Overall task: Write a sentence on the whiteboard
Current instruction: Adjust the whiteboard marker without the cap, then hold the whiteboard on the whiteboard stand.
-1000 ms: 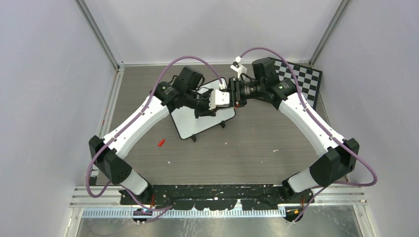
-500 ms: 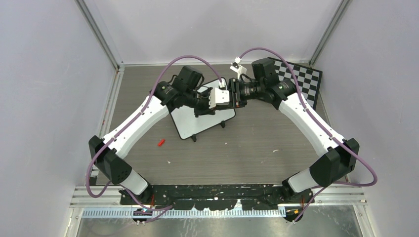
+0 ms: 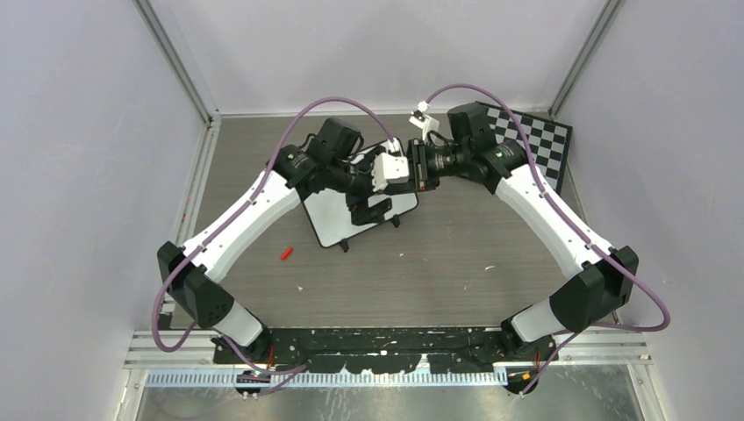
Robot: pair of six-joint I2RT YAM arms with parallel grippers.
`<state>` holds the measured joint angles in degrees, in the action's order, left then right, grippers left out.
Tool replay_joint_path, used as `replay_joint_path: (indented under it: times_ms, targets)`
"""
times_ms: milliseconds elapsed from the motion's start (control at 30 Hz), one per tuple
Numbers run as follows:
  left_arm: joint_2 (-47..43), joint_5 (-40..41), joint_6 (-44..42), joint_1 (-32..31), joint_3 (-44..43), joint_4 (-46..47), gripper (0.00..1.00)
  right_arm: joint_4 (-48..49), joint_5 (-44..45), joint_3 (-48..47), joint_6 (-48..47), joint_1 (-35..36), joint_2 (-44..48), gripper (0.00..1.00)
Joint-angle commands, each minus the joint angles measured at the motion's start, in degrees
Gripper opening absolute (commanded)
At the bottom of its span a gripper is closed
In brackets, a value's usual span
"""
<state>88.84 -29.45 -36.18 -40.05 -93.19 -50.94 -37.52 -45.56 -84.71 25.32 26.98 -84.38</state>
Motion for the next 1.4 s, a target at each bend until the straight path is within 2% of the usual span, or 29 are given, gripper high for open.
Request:
replay_joint_path:
  times_ms: [0, 67, 233, 333, 467, 567, 733, 867, 1000, 1200, 1367]
  targets:
    - [-5.28, -5.08, 8.34, 6.23, -0.09, 0.94, 0.99, 0.25, 0.49, -2.91, -1.82, -3.32, 0.81, 0.0]
    - [-8.75, -9.74, 13.66, 12.34, 2.38, 3.17, 1.0, 0.25, 0.57, -3.34, -2.53, -4.64, 0.6, 0.0]
    - [-14.89, -5.37, 28.51, 23.08, 7.72, 9.33, 1.0, -1.29, 4.26, -5.24, -6.52, -5.4, -0.79, 0.0]
    - [-15.12, -5.41, 36.37, 31.06, 9.61, 9.5, 1.0, -1.52, 6.21, -5.73, -8.02, -5.28, -1.84, 0.0]
    - [-13.81, -12.08, 42.72, 41.58, 13.04, 8.44, 1.0, -1.59, 8.73, -5.29, -10.73, -4.02, -2.53, 0.0]
    - [-12.06, -16.51, 41.52, 46.3, 14.8, 6.44, 1.0, -1.53, 11.11, -4.54, -13.17, -2.13, -2.55, 0.0]
    - [-9.7, -18.7, 40.66, 47.37, 20.14, 9.47, 1.0, -0.46, 15.72, -3.19, -17.89, 3.02, -3.02, 0.0]
    - [-7.08, -23.62, 37.42, 47.1, 19.92, 8.1, 1.0, -0.59, 17.42, -3.44, -20.83, 7.02, -3.95, 0.0]
    - [-4.19, -25.62, 34.77, 46.87, 19.63, 8.84, 1.0, 0.32, 15.37, -2.47, -20.13, 7.61, -3.77, 0.0]
    - [-0.82, -26.63, 38.48, 46.2, 19.9, 15.61, 0.99, 0.95, 15.26, -2.48, -19.6, 7.82, -3.35, 0.0]
    - [1.95, -28.2, 38.38, 44.26, 17.29, 14.94, 0.9, -0.46, 17.69, -5.0, -21.15, 10.53, -5.43, 0.0]
